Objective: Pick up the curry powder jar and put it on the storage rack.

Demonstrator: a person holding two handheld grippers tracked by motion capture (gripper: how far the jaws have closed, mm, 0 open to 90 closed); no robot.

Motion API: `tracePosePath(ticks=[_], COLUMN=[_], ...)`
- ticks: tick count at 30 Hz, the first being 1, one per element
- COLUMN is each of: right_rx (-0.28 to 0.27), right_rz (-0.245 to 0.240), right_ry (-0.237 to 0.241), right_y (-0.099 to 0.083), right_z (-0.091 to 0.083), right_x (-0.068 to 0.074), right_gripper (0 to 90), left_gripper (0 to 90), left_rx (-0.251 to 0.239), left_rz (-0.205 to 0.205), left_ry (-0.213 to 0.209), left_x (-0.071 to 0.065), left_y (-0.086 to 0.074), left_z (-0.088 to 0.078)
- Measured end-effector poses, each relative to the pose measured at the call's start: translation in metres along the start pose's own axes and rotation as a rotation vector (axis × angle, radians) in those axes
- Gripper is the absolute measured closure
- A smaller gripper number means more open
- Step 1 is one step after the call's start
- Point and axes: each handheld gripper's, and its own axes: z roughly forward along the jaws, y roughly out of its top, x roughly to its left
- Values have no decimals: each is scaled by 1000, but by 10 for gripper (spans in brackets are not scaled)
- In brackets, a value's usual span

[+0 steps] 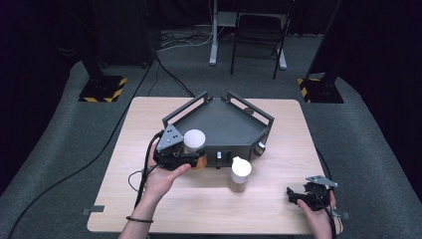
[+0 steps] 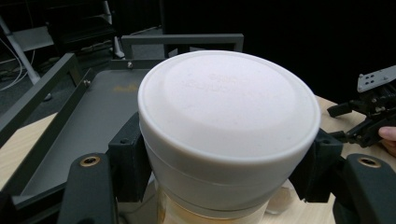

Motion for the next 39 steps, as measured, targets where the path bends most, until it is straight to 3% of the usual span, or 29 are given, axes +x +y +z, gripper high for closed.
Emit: tracePosePath(ticks=[6, 15, 25, 30, 39], right_rx=[0, 0, 1, 0, 0], right_rz=[0, 1, 1, 2, 1], right_ry=[0, 0, 0, -2, -2], right_y=[0, 0, 0, 0, 0], right_z=[0, 0, 0, 0, 0], right_x=[0, 0, 0, 1, 0], right_gripper=[0, 0, 0, 0, 0], left_gripper=[341, 341, 341, 341, 341], left_rx=[-13, -1, -8, -13, 4], left_rz=[-30, -30, -72, -112, -112], left_ry=[2, 36, 63, 80, 114], left_x=[5, 10, 21, 29, 29], left_y=[10, 27, 32, 32, 40], left_z=[8, 21, 36, 47, 61])
